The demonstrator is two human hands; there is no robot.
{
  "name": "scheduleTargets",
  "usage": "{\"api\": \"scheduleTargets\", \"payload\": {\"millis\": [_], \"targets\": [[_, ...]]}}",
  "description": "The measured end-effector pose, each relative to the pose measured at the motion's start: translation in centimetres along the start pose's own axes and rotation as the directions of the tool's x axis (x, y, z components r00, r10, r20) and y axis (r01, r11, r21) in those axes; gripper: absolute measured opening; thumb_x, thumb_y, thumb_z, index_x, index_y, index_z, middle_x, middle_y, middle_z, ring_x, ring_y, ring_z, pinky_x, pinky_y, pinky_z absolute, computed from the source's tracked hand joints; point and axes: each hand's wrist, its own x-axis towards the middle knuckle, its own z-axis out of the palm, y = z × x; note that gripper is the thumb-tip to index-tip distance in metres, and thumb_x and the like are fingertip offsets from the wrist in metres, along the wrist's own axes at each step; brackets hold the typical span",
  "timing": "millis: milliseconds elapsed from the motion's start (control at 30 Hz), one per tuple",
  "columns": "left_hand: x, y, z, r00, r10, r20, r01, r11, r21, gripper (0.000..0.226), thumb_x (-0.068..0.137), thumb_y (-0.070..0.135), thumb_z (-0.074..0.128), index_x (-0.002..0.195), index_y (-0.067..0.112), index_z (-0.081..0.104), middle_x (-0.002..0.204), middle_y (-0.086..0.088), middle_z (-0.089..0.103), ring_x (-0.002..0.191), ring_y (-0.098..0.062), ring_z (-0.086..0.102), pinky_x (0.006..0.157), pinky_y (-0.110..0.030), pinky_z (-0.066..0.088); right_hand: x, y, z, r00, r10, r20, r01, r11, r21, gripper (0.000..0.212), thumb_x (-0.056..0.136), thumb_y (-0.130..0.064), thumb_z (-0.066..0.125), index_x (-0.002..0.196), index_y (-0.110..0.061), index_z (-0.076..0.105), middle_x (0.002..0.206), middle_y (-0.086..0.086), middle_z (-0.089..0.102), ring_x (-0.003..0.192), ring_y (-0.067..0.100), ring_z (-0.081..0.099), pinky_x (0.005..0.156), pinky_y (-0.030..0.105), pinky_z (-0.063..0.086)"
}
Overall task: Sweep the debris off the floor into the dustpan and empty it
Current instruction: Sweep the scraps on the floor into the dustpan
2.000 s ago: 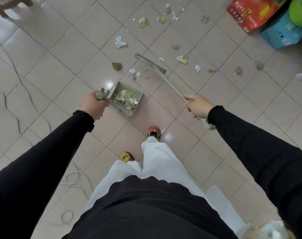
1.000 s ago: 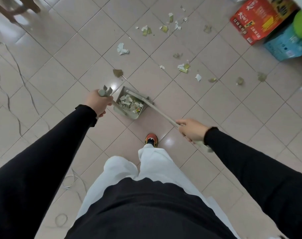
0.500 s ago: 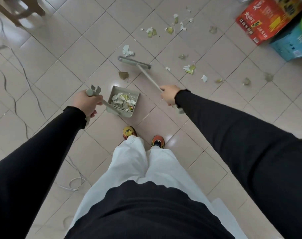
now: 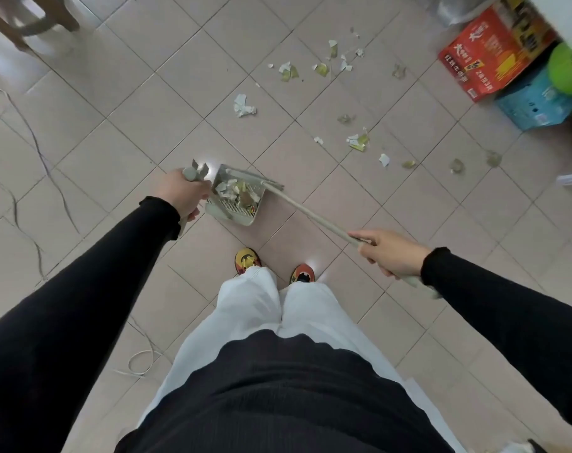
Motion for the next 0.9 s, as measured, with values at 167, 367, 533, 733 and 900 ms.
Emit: {"api": "scheduleTargets", "payload": {"millis": [167,367,533,733,900], "targets": [[-0.4,0.0,0.3,1.000,0.006,-0.008,-0.006,1.000,-0.001,0.007,0.097,0.018,0.055,0.101,0.013,0.059,0.098,-0.012,0.061,0.053,-0.014,0.042,0.035,-0.013,0.036,5.0,-4.1,1.6,0.990,-0.054,-0.130,0.046,0.997,-0.064,0.050,0.098,-0.013,0.038,0.145,-0.027,0.048,0.085,0.001,0.057,0.058,0.021,0.051,0.049,0.028,0.046],[0.0,1.6,0.2,0.999,0.036,-0.009,-0.036,0.998,0.042,0.007,0.098,0.022,0.056,0.098,0.015,0.058,0.102,-0.015,0.067,0.053,-0.015,0.045,0.042,-0.022,0.041,6.4,-4.8,-0.5,0.998,-0.057,0.011,0.057,0.998,-0.014,0.041,0.096,-0.007,0.039,0.133,-0.009,0.056,0.075,0.010,0.051,0.041,0.014,0.044,0.042,0.025,0.038],[-0.2,3.4,2.1,0.998,0.047,-0.039,-0.044,0.996,0.079,0.017,0.097,0.020,0.057,0.108,0.009,0.062,0.093,-0.015,0.062,0.059,-0.018,0.048,0.046,-0.025,0.041,2.8,-0.7,-4.5,0.998,-0.058,-0.031,0.063,0.986,0.156,0.047,0.099,-0.020,0.044,0.143,-0.036,0.045,0.087,0.006,0.055,0.048,0.012,0.042,0.039,0.019,0.038],[0.4,7.0,6.9,0.995,-0.009,-0.102,0.011,1.000,0.017,0.006,0.095,0.019,0.058,0.097,0.016,0.062,0.093,-0.019,0.060,0.057,-0.019,0.045,0.046,-0.025,0.040,11.2,-2.5,-14.9,0.971,-0.157,-0.179,0.148,0.987,-0.058,0.035,0.092,-0.023,0.053,0.124,-0.020,0.041,0.105,0.008,0.062,0.067,0.018,0.053,0.060,0.031,0.046],[0.9,10.0,11.1,0.982,-0.050,-0.181,0.052,0.999,0.006,0.013,0.095,0.018,0.058,0.104,0.011,0.064,0.102,-0.030,0.066,0.059,-0.020,0.046,0.045,-0.026,0.039,19.9,-8.1,-25.3,0.956,-0.243,-0.167,0.210,0.958,-0.194,0.036,0.092,-0.020,0.055,0.124,-0.013,0.041,0.105,0.013,0.061,0.071,0.025,0.055,0.059,0.032,0.046]]}}
